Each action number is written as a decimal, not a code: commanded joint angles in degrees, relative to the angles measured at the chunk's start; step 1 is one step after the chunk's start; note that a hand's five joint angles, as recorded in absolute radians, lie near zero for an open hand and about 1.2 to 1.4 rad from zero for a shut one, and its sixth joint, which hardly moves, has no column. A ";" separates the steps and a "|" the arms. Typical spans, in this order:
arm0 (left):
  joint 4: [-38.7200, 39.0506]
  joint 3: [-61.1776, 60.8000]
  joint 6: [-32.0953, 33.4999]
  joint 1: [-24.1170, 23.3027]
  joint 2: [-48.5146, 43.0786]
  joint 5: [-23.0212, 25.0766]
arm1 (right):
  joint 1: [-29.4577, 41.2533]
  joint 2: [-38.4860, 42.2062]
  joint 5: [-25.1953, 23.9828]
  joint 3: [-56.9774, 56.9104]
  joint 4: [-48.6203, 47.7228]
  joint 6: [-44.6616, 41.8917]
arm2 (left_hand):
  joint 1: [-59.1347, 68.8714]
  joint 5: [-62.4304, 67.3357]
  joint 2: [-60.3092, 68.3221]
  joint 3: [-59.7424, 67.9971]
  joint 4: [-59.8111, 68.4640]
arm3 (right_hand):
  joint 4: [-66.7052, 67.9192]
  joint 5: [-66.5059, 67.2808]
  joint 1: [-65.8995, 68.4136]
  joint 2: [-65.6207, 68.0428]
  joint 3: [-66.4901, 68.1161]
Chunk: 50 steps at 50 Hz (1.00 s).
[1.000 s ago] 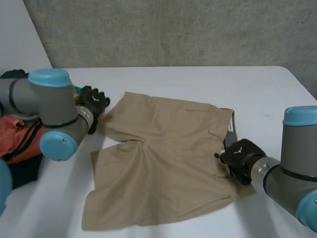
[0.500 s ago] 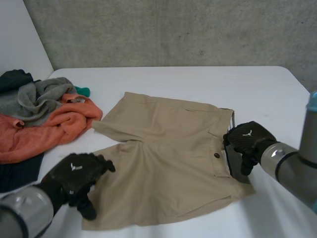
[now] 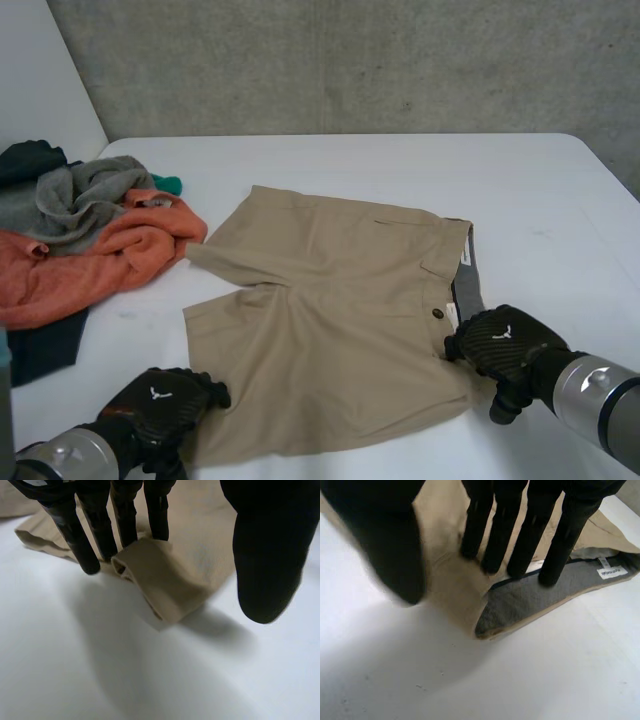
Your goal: Fold the laundry.
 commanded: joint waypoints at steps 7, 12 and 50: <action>11.86 -0.09 0.92 -4.08 -5.54 -5.14 | 1.09 2.44 0.52 1.26 -4.23 2.29 | 47.89 48.37 48.05 48.57 48.51 | 44.61 44.64 43.54 43.61 44.62; 12.67 0.26 1.80 -5.22 -6.25 -8.22 | 1.00 1.13 1.40 1.09 -3.36 2.12 | 57.41 57.89 57.57 58.10 58.04 | 44.61 44.64 43.54 43.61 44.62; -6.48 4.65 3.65 -5.92 4.21 -5.33 | 0.03 1.91 0.08 -5.77 6.24 -2.20 | 10.59 11.07 10.75 11.27 11.21 | 44.61 44.64 43.54 43.61 44.62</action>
